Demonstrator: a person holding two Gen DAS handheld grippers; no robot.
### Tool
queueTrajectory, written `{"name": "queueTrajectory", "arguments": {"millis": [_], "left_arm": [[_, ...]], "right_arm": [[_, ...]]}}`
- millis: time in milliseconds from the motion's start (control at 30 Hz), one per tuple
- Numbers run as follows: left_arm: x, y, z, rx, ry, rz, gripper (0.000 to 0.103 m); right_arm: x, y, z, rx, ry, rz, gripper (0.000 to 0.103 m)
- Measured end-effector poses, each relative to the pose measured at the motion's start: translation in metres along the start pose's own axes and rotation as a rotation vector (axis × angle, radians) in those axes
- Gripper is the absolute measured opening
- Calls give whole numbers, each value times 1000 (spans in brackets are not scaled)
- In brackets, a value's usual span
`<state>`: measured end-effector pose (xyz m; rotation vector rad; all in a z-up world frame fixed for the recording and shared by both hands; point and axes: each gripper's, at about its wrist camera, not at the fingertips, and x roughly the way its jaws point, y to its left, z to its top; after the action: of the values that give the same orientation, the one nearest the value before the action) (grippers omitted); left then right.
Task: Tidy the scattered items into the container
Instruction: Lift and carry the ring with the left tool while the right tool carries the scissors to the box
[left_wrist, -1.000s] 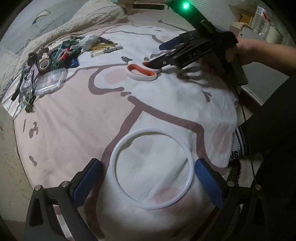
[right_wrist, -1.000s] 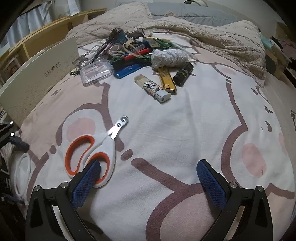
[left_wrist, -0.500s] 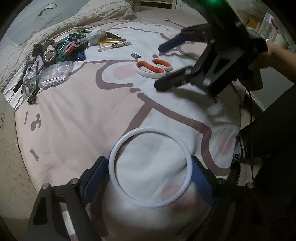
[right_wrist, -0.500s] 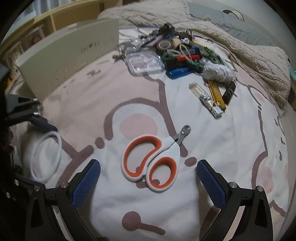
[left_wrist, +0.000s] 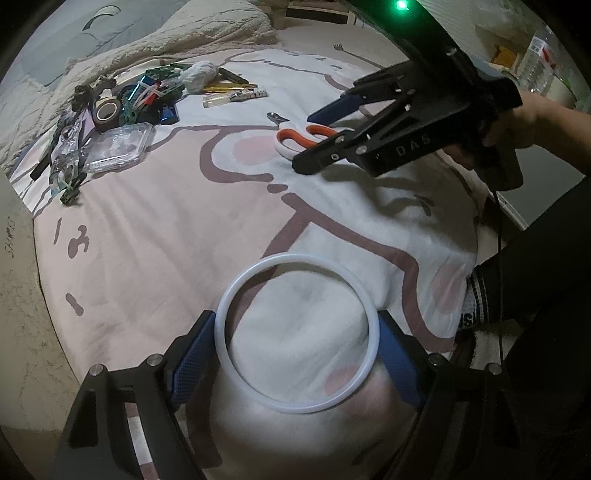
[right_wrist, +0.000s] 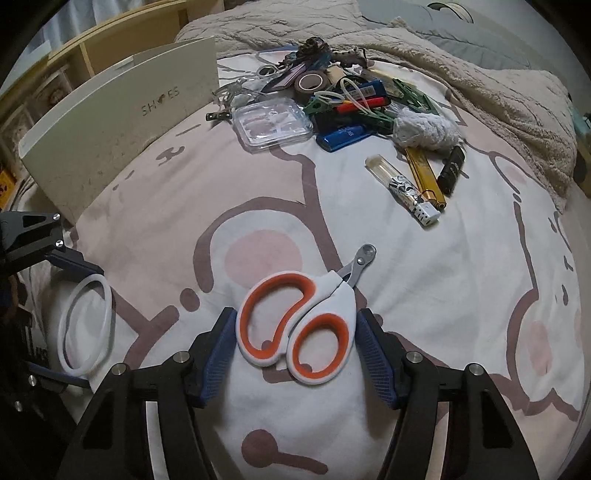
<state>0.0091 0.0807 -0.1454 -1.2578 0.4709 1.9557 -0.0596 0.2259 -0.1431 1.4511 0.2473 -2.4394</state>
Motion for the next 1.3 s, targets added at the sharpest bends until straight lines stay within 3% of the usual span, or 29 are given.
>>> {"name": "queueTrajectory", "arguments": {"millis": [367, 1300], "left_arm": [[-20, 13, 20, -78, -81, 14, 85], [-105, 55, 49, -235, -322, 158, 85]], "right_arm": [[-12, -2, 8, 25, -39, -9, 66], [-102, -4, 73, 141, -317, -19, 66]]}}
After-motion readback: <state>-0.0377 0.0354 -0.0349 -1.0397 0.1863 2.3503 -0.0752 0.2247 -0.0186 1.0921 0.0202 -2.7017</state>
